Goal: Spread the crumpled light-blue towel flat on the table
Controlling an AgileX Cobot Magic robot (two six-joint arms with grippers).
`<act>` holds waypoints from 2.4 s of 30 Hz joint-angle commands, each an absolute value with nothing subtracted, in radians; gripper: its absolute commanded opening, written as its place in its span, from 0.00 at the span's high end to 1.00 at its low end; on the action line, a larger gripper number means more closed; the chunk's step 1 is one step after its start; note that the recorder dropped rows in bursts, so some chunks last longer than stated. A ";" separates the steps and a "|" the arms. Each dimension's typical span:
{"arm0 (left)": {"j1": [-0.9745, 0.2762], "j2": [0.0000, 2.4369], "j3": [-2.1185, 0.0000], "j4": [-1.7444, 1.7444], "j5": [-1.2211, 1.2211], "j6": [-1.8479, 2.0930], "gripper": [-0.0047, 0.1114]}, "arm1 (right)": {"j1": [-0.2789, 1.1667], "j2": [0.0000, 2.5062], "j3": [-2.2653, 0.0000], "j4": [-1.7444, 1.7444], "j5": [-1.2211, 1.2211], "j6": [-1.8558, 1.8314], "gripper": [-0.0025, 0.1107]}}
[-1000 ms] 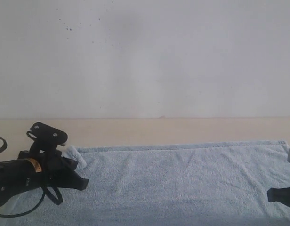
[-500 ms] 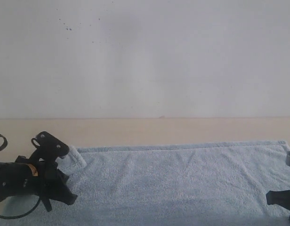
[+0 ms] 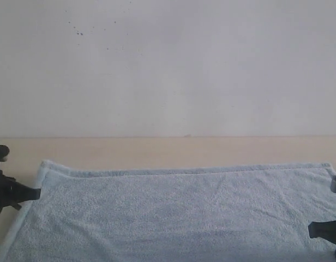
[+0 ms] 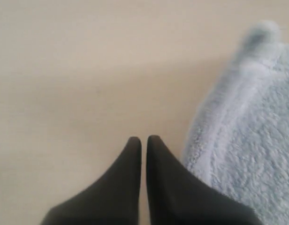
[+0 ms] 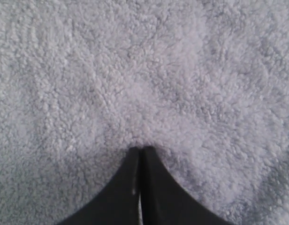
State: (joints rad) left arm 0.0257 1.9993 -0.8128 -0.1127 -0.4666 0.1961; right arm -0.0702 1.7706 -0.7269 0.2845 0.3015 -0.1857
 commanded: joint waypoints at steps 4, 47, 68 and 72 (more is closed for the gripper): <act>0.035 1.920 -0.815 0.000 -0.478 -0.045 0.92 | -0.070 1.744 -0.721 0.278 0.291 -0.209 0.98; -0.084 0.228 -0.382 0.179 0.104 -0.341 0.92 | 0.229 0.315 -0.692 0.147 0.547 -0.327 0.98; -0.164 0.302 -0.196 0.184 0.000 -0.175 0.92 | 0.229 0.026 -0.265 0.121 0.213 -0.267 0.98; -0.161 0.318 -0.151 0.168 0.010 -0.186 0.92 | 0.229 0.034 -0.184 0.121 0.200 -0.176 0.98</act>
State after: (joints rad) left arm -0.1588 0.3068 -0.1792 0.1832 0.0157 -0.1807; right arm 0.2284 0.0232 -0.2312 0.1262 0.2337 -0.2334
